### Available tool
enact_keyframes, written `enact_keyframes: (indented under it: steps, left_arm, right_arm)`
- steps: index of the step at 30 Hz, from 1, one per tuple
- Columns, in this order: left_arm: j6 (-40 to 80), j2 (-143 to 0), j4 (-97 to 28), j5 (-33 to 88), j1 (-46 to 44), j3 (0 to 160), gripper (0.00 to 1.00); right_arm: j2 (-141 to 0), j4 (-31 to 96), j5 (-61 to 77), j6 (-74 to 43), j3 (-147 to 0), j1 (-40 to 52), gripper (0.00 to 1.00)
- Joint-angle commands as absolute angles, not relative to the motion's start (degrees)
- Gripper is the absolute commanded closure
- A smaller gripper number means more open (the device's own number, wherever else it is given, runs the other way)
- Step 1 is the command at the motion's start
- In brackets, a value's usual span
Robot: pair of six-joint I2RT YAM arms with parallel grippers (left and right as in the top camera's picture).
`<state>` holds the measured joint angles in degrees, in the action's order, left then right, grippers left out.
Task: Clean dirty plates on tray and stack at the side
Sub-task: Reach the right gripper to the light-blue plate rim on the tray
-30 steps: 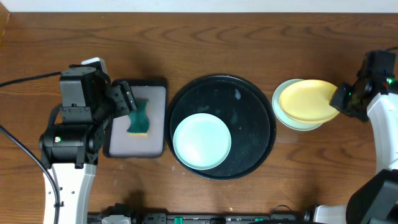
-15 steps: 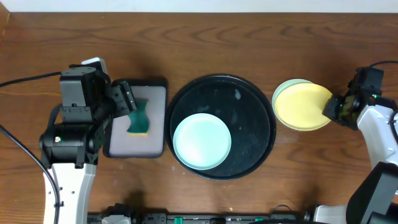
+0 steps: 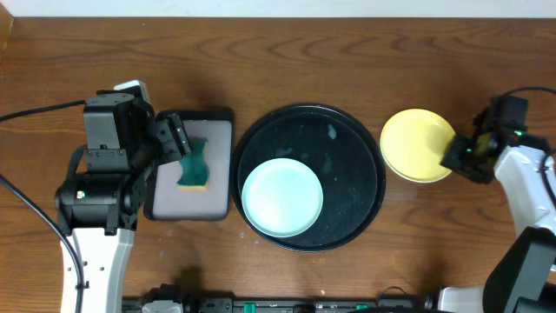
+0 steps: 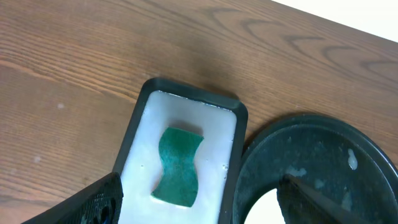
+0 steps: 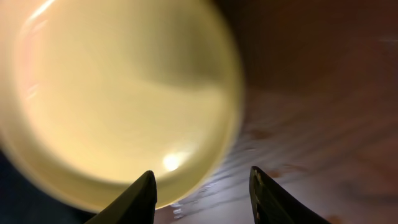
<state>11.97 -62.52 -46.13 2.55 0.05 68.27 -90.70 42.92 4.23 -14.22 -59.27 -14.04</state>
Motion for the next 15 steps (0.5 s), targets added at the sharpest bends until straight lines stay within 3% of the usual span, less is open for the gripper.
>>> enact_keyframes:
  steps: [1,15]
  left_arm:
    - [11.8,-62.6,-46.2,1.5,0.2,69.5,0.20]
    - [11.8,-62.6,-46.2,1.5,0.2,69.5,0.20]
  right_arm:
    - [-89.8,43.5,10.8,-12.3,-59.2,-9.0,0.54]
    - [-89.9,42.6,15.0,-12.3,-59.2,22.0,0.49]
